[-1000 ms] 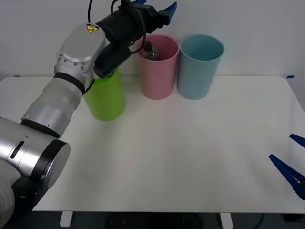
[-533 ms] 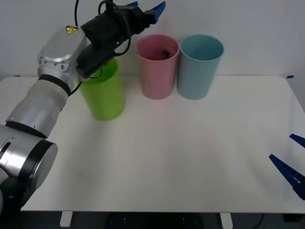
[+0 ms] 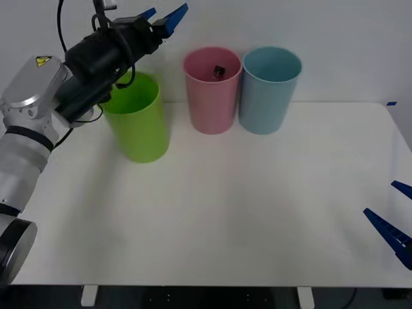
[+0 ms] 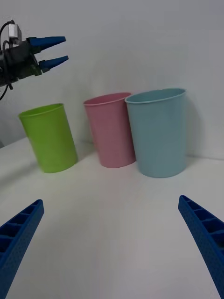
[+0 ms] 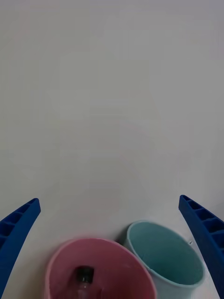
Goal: Grasp the object on the table and drop it into the matching bin: aluminum can to the light blue bin, PET bottle to the pink bin.
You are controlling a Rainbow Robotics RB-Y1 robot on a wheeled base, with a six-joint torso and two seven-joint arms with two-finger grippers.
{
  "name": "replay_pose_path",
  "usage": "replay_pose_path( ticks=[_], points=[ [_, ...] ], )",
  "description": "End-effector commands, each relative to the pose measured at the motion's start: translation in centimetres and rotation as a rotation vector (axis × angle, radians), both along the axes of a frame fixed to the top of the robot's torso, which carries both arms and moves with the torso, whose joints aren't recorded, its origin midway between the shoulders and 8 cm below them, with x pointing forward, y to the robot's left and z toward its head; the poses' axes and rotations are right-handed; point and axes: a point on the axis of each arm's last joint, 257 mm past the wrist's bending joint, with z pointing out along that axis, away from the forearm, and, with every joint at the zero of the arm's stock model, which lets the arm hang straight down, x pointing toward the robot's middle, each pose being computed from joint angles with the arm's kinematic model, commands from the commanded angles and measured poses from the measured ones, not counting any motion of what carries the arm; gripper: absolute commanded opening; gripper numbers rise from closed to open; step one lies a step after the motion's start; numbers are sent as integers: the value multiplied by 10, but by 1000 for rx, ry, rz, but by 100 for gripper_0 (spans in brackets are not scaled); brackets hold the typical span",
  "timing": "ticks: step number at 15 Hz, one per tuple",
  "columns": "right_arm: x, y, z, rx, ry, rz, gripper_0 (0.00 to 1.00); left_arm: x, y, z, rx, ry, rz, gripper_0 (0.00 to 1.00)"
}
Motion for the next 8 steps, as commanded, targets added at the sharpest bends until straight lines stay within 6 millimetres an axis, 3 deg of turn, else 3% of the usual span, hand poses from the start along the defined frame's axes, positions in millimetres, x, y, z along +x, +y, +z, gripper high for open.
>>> replay_pose_path(
  ticks=[1, 8],
  points=[
    [0, 0, 0, 0, 0, 0, 100, -21, 31, -5, -18, -10, 1, 100],
    [0, 0, 0, 0, 0, 0, 100, -79, 113, -33, 29, 11, 24, 100]
  ],
)
